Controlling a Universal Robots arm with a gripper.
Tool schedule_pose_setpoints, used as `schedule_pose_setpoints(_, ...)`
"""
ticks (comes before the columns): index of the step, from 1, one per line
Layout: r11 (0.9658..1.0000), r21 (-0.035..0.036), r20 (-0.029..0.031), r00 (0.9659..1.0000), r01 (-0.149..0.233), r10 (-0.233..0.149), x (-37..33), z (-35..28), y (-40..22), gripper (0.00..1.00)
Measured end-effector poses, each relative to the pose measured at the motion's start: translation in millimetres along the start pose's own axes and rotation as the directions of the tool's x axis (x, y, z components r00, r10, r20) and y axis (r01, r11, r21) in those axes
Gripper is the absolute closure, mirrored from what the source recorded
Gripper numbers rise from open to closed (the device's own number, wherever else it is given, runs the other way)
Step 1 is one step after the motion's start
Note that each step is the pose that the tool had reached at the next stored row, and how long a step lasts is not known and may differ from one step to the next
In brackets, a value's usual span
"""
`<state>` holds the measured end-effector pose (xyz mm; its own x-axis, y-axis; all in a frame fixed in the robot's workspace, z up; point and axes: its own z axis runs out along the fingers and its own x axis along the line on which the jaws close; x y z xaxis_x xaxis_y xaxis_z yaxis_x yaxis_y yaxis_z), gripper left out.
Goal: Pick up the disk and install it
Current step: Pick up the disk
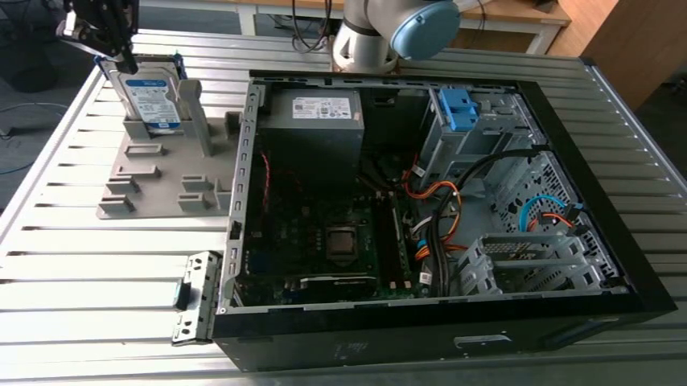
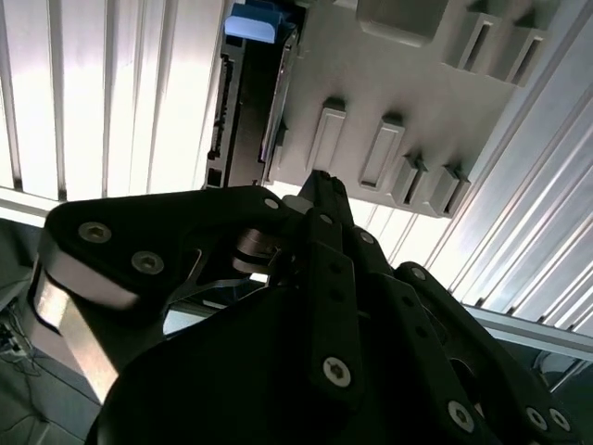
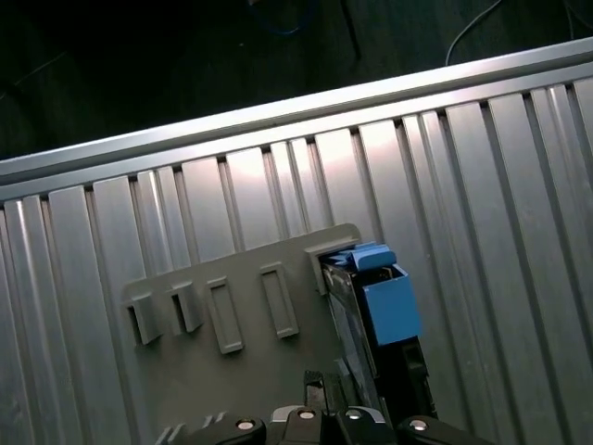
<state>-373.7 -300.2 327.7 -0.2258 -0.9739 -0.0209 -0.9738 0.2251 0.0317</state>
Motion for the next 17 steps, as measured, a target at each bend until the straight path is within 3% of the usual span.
schedule_pose_setpoints(17, 0.9969, -0.0014, -0.0046, 0.9968, 0.079, -0.079, 0.0, 0.0, 0.0, 0.89)
